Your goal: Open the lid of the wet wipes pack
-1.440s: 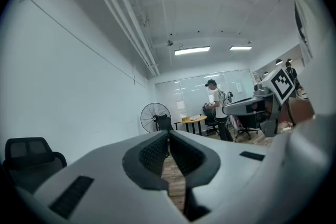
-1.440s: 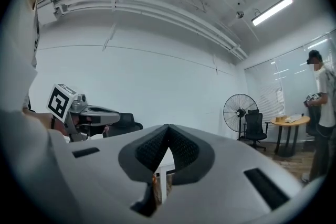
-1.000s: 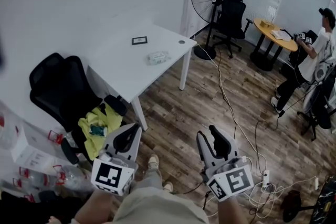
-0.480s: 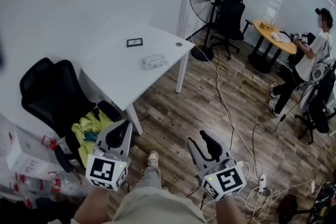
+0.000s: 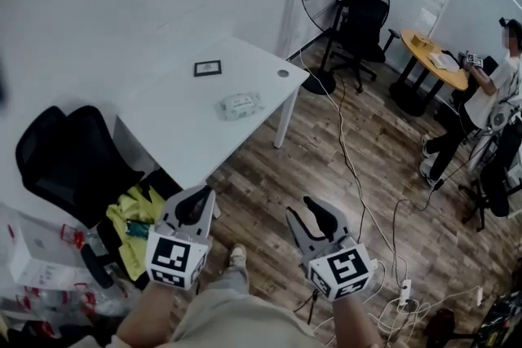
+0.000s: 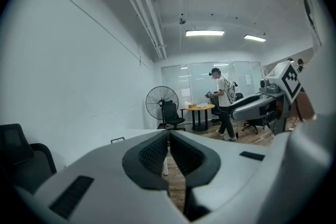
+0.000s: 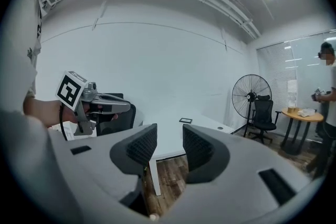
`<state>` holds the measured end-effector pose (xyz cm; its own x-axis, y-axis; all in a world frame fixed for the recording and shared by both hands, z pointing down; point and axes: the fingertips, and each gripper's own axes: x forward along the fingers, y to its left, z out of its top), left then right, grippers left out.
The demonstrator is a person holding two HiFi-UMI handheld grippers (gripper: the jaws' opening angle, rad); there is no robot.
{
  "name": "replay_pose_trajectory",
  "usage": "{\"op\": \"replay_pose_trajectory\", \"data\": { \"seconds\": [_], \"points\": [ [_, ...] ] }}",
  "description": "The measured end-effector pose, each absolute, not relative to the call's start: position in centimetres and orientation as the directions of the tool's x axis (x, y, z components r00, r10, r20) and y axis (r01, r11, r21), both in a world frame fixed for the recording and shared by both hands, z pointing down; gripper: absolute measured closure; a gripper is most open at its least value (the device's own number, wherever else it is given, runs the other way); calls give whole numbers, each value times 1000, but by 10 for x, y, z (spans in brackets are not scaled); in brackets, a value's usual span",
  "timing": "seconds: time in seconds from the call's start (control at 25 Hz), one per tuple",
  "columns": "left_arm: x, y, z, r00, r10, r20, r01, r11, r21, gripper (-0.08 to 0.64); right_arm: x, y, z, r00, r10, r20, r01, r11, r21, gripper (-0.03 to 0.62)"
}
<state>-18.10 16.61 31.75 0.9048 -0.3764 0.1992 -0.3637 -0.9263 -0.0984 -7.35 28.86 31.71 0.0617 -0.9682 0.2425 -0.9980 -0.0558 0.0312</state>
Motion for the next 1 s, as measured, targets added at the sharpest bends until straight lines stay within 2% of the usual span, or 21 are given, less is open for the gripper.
{"op": "replay_pose_trajectory", "data": {
  "seconds": [0.4,1.0],
  "points": [
    [-127,59,341,907,-316,278,-304,-949,-86,529,-26,170,344,83,-934,348,-996,-75,36,434],
    [-68,-26,420,863,-269,428,-285,-958,-28,529,34,77,416,62,-869,490,-998,-54,30,434]
  ]
}}
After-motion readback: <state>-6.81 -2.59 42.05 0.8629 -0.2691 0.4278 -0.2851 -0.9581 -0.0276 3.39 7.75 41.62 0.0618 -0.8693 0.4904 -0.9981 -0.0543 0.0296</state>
